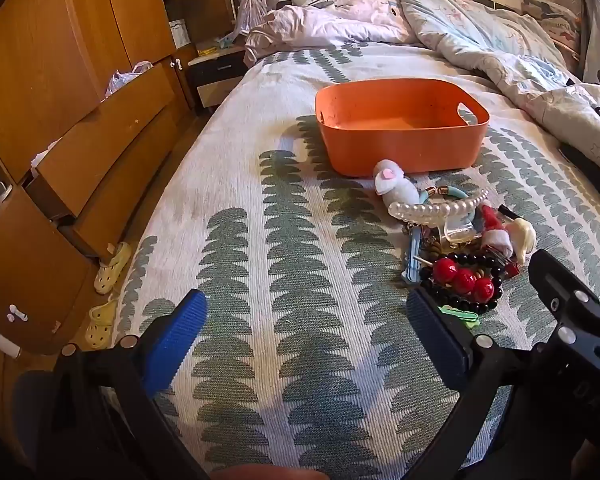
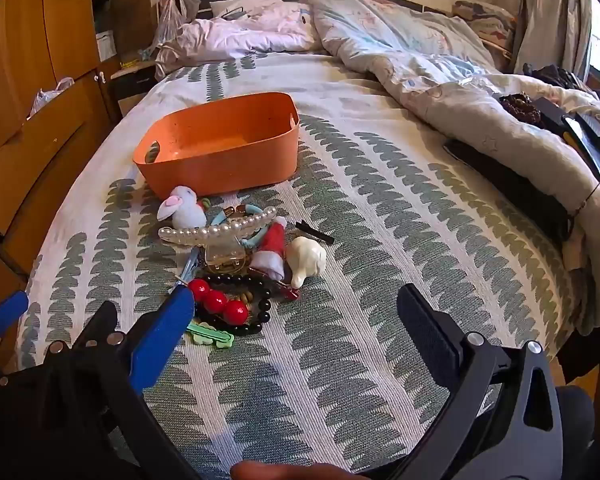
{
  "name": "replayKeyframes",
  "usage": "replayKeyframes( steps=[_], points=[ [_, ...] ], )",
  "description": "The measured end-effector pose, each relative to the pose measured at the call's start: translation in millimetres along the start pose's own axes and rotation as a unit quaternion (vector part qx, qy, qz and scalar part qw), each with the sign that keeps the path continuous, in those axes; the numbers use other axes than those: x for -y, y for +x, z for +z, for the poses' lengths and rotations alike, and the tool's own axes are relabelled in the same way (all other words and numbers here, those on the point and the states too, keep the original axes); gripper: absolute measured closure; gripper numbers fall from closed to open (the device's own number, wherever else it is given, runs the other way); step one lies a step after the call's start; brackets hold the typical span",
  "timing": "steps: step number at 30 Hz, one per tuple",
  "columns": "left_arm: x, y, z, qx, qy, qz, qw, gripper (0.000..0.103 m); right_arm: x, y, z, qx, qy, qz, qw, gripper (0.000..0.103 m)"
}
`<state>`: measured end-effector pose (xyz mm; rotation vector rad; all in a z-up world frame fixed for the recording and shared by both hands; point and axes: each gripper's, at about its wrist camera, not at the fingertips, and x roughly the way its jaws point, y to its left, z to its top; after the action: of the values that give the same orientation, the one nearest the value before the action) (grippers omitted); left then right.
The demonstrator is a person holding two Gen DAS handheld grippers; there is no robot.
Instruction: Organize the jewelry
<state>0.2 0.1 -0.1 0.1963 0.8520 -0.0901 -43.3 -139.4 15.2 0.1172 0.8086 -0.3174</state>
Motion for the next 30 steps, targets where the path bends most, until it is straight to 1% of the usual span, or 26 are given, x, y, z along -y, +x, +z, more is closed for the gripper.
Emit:
replayKeyframes(
  steps=[30],
  points=[
    [0.1, -0.1, 0.0, 0.001, 0.001, 0.0, 1.0, 0.004, -1.1, -1.2, -0.1, -0.001, -0.001, -0.002, 1.0, 0.003]
  ],
)
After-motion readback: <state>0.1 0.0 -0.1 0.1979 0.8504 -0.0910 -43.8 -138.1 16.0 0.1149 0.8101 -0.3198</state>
